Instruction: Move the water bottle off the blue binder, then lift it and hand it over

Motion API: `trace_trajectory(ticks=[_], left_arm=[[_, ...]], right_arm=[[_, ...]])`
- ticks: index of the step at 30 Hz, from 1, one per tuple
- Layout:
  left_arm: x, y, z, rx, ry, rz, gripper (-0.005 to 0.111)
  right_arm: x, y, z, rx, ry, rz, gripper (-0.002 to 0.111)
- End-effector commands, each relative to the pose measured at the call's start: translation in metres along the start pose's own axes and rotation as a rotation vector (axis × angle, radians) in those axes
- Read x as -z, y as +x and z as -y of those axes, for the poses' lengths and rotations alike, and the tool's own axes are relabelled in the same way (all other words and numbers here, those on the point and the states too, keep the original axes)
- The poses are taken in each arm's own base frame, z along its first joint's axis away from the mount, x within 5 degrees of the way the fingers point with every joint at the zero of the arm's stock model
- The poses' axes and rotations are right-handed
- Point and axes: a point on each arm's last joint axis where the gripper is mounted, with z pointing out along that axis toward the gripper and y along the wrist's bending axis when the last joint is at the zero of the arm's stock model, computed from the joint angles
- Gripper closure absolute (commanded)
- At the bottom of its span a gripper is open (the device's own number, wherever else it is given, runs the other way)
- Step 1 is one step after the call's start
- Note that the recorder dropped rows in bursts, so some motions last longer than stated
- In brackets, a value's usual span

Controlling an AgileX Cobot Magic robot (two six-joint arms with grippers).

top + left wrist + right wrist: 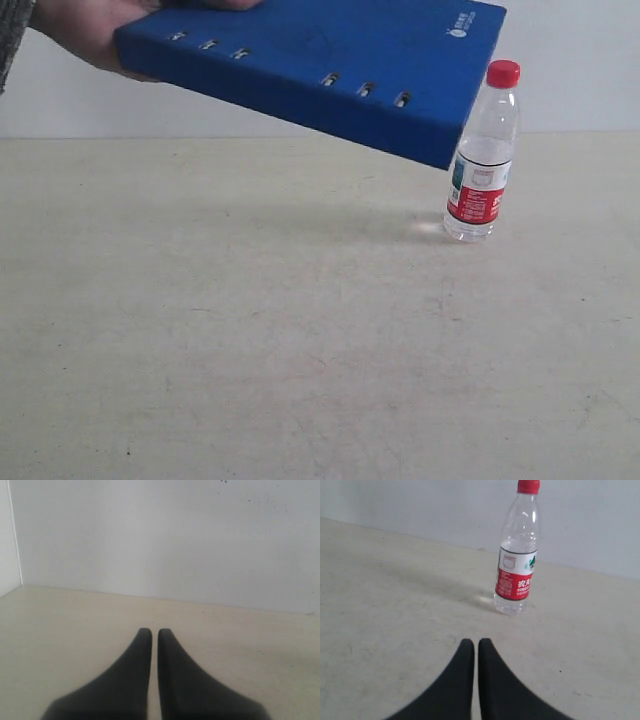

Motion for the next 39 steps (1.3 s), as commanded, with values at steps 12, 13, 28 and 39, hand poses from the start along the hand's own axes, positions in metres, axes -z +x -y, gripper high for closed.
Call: trace_trajectory(ticks=[12,13,28,39], left_arm=[[0.0,0.001,0.001,-0.01,0.008,-0.007,0.102],[0.0,0.001,0.001,-0.01,0.008,-0.007,0.102],[0.0,0.001,0.001,-0.01,0.007,-0.005,0.102],[0.0,0.001,0.001,-0.01,0.007,-0.005,0.102]], right_arm=[[0.002,0.007,0.011,-0.208,0.131,-0.064,0.107],[0.002,0.007,0.011,-0.217,0.131,-0.063,0.107],[0.004,0.008,0.019,-0.157,0.275,-0.078,0.107],[0.004,0.008,0.019,-0.157,0.275,-0.078,0.107]])
